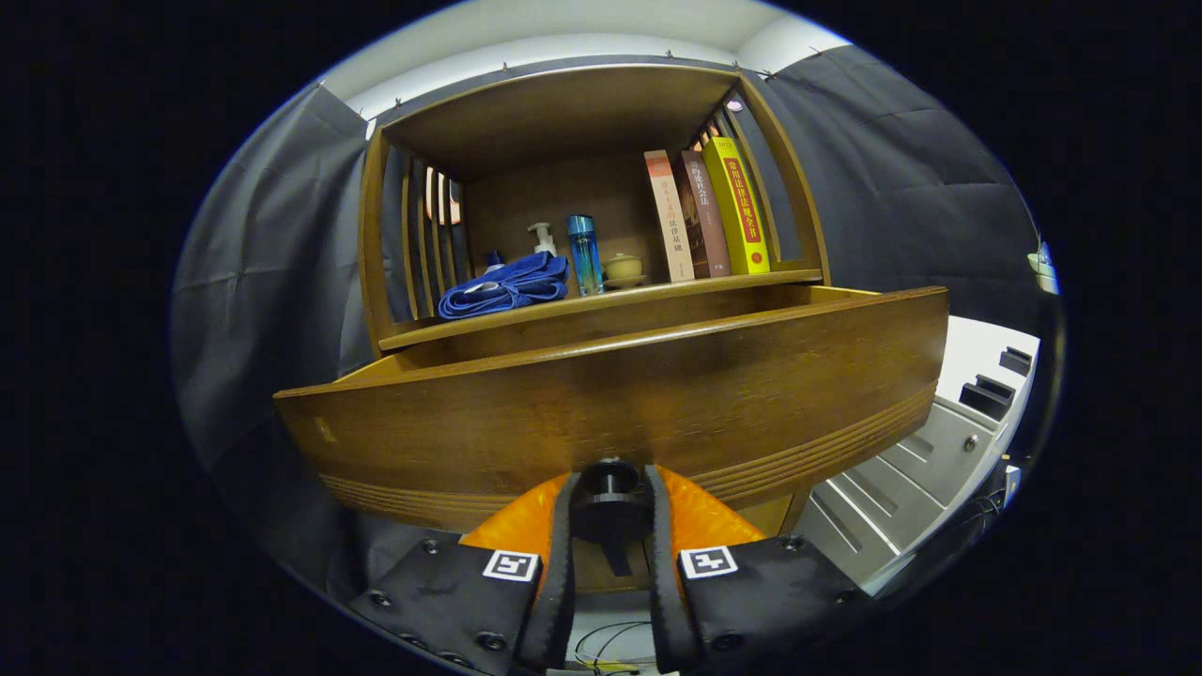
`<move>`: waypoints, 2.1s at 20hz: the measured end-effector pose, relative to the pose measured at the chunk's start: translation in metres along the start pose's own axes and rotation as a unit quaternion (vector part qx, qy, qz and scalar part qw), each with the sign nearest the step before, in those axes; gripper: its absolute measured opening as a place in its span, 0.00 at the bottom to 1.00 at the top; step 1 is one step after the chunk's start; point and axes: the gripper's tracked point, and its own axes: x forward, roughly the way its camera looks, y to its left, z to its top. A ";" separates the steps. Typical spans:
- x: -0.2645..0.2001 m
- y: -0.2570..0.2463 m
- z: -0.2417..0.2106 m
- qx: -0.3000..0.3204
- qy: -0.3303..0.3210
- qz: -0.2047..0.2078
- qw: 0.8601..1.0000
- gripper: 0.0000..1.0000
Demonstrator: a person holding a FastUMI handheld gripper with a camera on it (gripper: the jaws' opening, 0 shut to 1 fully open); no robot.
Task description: Pull open the drawer, take out the items inside it, and place them on the countertop above the cabinet.
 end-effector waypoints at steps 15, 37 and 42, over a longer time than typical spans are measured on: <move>-0.028 -0.010 0.048 -0.036 -0.054 -0.018 0.998 0.98; 0.141 0.045 0.118 -0.083 0.149 0.036 0.985 0.98; 0.165 0.032 0.045 -0.062 0.230 0.009 0.971 0.96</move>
